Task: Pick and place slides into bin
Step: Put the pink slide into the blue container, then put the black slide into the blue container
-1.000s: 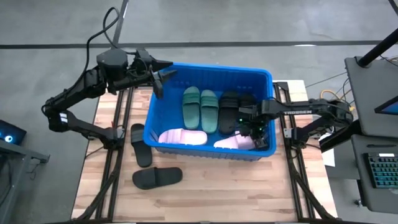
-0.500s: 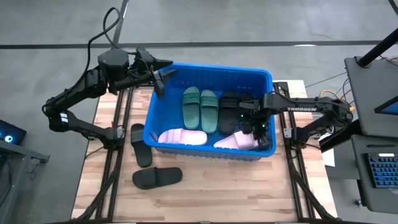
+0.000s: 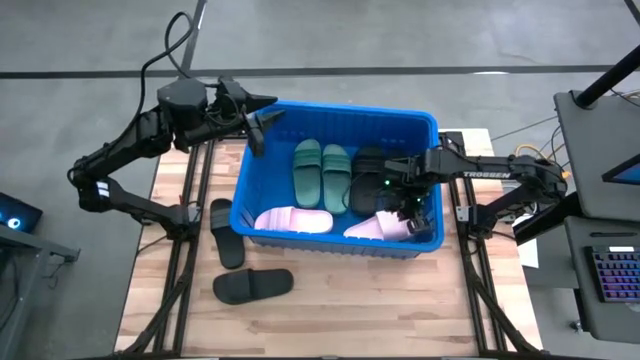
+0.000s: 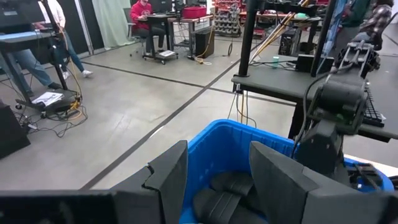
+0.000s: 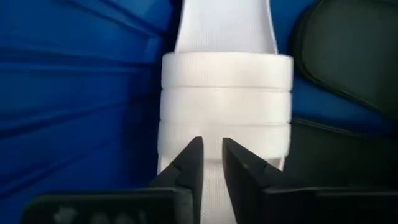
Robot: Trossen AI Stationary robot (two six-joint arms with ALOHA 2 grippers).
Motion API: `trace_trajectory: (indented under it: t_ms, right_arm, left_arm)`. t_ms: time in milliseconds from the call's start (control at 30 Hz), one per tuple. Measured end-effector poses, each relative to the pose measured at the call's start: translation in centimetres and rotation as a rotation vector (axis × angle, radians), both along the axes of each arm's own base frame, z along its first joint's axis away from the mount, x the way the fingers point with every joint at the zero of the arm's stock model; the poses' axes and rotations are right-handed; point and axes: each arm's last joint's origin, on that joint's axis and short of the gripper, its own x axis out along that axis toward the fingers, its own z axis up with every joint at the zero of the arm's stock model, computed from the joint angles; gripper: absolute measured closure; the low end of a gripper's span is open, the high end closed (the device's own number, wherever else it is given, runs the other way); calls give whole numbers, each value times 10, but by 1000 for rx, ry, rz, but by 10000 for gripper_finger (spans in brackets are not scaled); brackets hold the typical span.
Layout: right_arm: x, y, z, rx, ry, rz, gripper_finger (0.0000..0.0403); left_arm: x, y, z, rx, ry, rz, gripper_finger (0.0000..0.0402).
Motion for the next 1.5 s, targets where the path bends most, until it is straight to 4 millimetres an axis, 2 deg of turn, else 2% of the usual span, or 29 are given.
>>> trace_trajectory:
  t_ms: [100, 167, 267, 500, 700, 800, 933, 1033, 1333, 1500]
  right_arm:
    - [-2, 0, -17, 3, 19, 4, 386]
    - [-4, 1, -30, 18, 25, 0, 391]
    - [-6, 3, -46, 95, 11, 2, 394]
    - [-5, 2, -68, 114, -24, -22, 395]
    - [4, -1, -94, 175, 73, -30, 395]
    - [10, -3, -99, 198, 96, -27, 395]
    - [18, -5, -93, 190, 72, -19, 395]
    - [19, -6, -80, 181, 27, -24, 395]
    - [6, -8, -36, 167, -54, -107, 394]
    - [5, -10, -26, 79, -116, -109, 394]
  left_arm:
    - [-1, 0, 0, 0, 0, 0, 244]
    - [-2, 0, 0, 9, 12, -1, 244]
    - [-2, -1, -2, 12, 31, -2, 244]
    - [-2, 0, -1, 13, 30, -1, 244]
    - [-2, 0, -1, 12, 28, 2, 244]
    - [-2, 0, -1, 11, 26, 2, 244]
    - [-2, 0, -1, 10, 22, 2, 244]
    - [-2, 0, -1, 10, 22, 2, 244]
    - [-3, 0, -1, 11, 23, 2, 244]
    - [-3, 0, -1, 11, 23, 2, 244]
